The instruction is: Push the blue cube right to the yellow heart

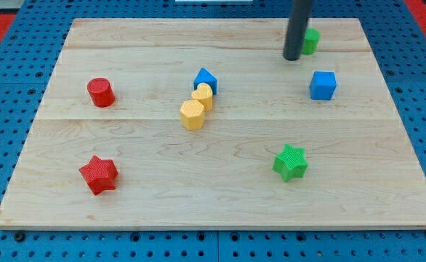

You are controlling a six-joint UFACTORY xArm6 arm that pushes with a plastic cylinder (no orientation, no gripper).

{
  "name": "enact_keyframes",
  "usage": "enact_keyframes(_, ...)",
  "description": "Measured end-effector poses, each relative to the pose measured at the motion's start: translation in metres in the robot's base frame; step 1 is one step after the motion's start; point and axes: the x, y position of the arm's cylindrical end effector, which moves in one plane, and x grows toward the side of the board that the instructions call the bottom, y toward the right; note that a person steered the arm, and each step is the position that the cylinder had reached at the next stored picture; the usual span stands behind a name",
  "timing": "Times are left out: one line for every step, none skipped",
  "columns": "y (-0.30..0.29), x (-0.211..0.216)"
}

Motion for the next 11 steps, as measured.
enact_keyframes(0.068, 0.002)
enact_keyframes(0.125, 0.024)
enact_keyframes(0.111, 0.072)
enact_keyframes(0.029, 0.079)
enact_keyframes(-0.049, 0.083)
enact_keyframes(-0.051, 0.047)
enact_keyframes(-0.025, -0.002)
enact_keyframes(0.007, -0.031)
enact_keyframes(-0.053, -0.014)
enact_keyframes(-0.054, 0.011)
enact_keyframes(-0.058, 0.025)
